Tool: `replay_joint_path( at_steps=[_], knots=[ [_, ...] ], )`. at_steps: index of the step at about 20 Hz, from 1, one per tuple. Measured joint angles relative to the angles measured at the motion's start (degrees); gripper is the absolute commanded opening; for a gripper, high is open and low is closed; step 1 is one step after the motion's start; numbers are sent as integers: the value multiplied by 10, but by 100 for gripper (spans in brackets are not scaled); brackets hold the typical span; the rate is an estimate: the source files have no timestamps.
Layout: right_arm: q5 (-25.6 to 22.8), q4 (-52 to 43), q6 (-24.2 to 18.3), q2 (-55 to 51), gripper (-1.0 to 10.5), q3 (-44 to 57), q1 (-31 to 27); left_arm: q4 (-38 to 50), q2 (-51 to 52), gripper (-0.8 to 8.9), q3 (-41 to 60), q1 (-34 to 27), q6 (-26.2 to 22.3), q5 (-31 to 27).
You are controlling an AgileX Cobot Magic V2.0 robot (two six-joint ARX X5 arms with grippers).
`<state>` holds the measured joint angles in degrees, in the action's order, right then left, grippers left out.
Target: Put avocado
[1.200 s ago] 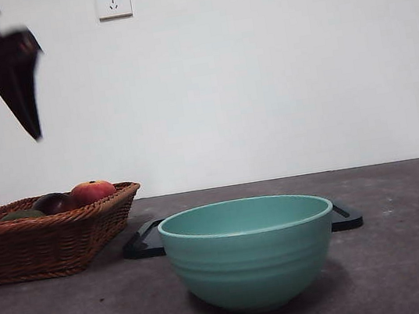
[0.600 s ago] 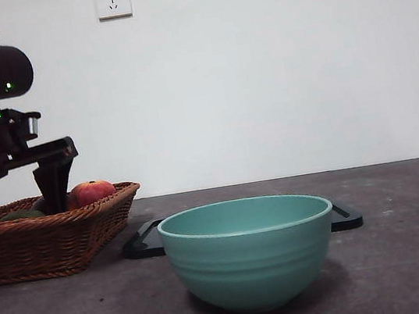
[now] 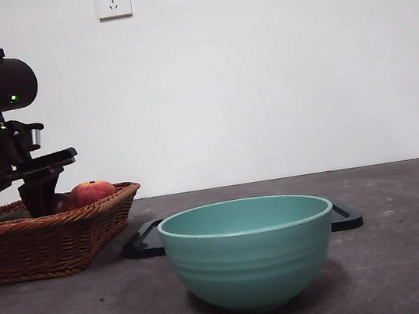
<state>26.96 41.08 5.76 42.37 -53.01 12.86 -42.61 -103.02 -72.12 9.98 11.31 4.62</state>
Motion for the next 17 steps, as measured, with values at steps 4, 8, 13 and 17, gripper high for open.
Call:
replay_joint_path(
  at_steps=[4,8,13,17],
  knots=[
    [0,0,0,0,534,0,0,-65,-1,153,-52,0,0,16],
    [0,0,0,0,534,0,0,-109,45,153,-79,21,0,54],
    [0,0,0,0,534,0,0,-142,158,153,-82,117,0,62],
    [0,0,0,0,534,0,0,-146,194,153,-82,218,0,63]
  ],
)
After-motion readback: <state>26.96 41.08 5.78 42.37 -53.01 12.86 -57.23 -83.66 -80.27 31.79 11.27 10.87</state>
